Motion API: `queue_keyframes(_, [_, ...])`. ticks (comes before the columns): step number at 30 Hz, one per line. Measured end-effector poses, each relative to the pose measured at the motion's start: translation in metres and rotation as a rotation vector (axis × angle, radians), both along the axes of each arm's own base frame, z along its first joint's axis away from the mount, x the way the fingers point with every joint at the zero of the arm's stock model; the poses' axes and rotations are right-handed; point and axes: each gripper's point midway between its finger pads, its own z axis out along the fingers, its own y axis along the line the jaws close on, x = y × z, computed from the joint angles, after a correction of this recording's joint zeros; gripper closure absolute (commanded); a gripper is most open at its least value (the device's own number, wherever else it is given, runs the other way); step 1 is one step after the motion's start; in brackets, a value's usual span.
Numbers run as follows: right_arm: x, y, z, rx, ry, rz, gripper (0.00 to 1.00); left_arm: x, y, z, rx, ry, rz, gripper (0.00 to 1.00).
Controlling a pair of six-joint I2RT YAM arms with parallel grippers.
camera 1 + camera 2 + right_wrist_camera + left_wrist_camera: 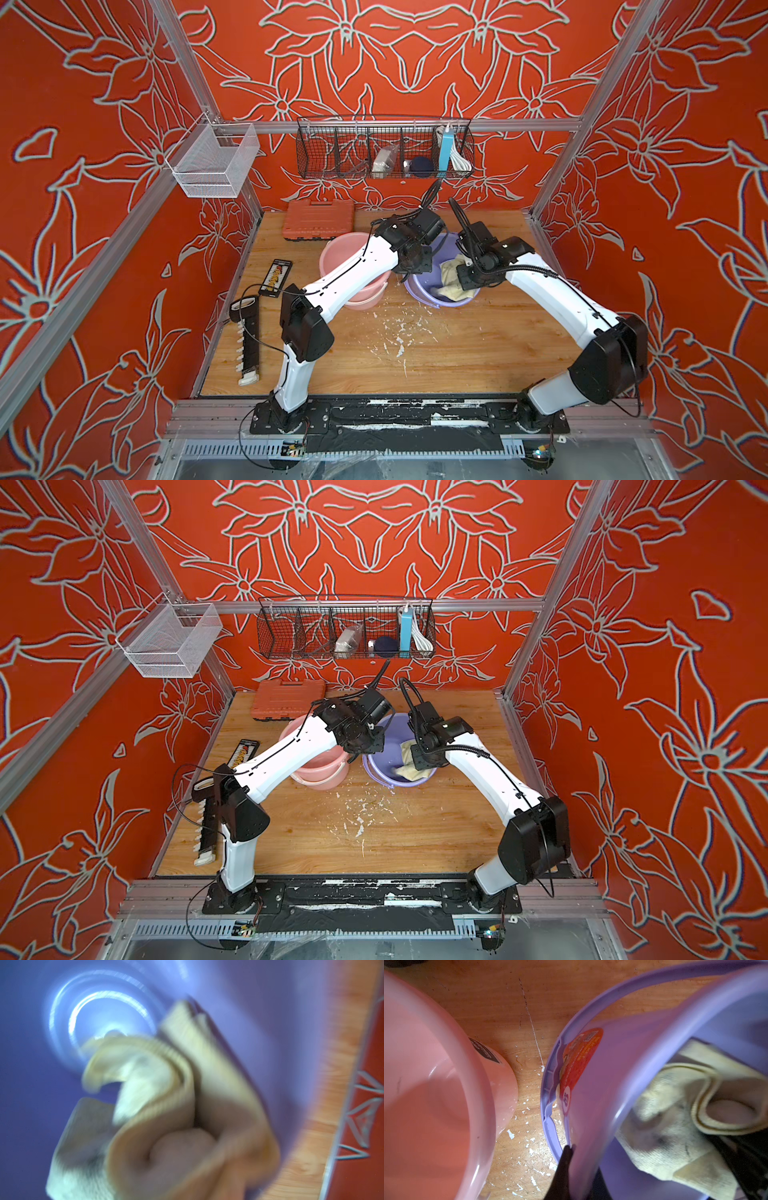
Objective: Wipe the inside of the bucket with a cloth
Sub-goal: Wipe the dirt from the inside of the bucket.
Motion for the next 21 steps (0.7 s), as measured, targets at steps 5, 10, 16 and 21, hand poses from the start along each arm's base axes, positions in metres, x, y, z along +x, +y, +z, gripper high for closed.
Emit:
queue_keyframes(5, [-0.019,0.017,-0.002,0.132,0.049,0.015,1.0,-0.002,-0.001,-0.003,0.001,0.014,-0.009,1.0])
queue_keyframes(10, [0.0,0.01,0.015,0.096,0.0,-0.021,1.0,-0.002,-0.001,-0.004,0.002,0.015,-0.008,1.0])
queue_keyframes(16, [0.053,-0.001,0.037,0.038,-0.098,-0.092,1.0,-0.013,0.001,-0.016,0.005,0.063,-0.035,1.0])
queue_keyframes(21, [0.075,0.015,0.052,0.088,-0.146,-0.057,1.0,-0.018,-0.001,-0.02,-0.023,0.088,-0.048,1.0])
